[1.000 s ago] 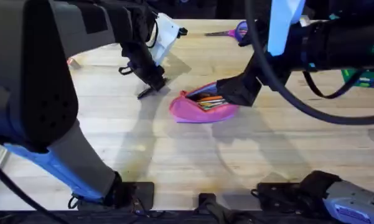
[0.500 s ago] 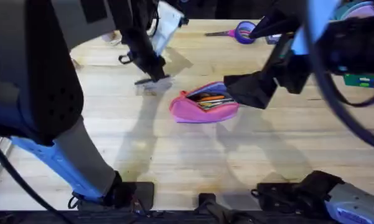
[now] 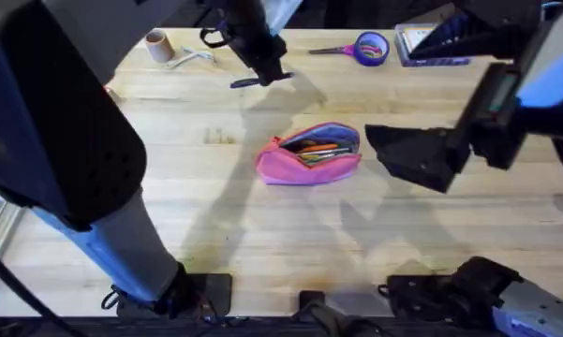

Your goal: Unzip the bag, pick up the pens from the table one at a time and place them inside, then zip the bag closed.

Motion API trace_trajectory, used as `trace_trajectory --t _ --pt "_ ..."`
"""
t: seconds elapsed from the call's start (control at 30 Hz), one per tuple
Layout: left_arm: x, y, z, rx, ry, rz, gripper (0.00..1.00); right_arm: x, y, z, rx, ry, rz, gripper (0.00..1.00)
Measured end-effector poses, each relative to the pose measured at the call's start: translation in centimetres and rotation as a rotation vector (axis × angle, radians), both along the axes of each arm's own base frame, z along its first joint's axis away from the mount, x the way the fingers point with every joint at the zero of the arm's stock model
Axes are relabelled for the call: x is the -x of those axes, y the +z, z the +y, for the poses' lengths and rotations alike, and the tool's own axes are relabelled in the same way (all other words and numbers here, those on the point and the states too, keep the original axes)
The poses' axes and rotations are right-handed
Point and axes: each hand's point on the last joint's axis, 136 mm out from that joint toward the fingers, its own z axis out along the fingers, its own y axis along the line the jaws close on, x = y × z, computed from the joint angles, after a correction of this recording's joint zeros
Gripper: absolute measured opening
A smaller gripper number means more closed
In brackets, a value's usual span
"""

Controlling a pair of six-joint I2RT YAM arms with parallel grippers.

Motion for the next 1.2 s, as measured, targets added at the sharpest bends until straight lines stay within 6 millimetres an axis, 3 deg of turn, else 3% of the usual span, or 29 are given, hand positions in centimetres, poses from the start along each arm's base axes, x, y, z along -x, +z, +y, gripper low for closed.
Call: trace_trajectory --t 0.3,0.53,0.8,1.2 --pt "2.3 1.1 -3.1 0.002 -0.066 0.013 0.044 1.2 0.0 -0.9 0.001 -0.007 0.008 0.998" --pt "5.2 6.3 -4.5 0.058 -0.126 -0.076 0.044 1.1 0.0 -1.0 0.005 -0.013 0.006 0.998" --pt "6.6 8.9 -5.2 0.148 -0.151 -0.11 0.045 1.1 0.0 -1.0 0.005 -0.013 0.005 0.998" --pt "10.5 7.4 -4.4 0.209 -0.173 -0.087 0.045 1.6 0.0 -1.3 0.006 -0.014 0.008 0.998"
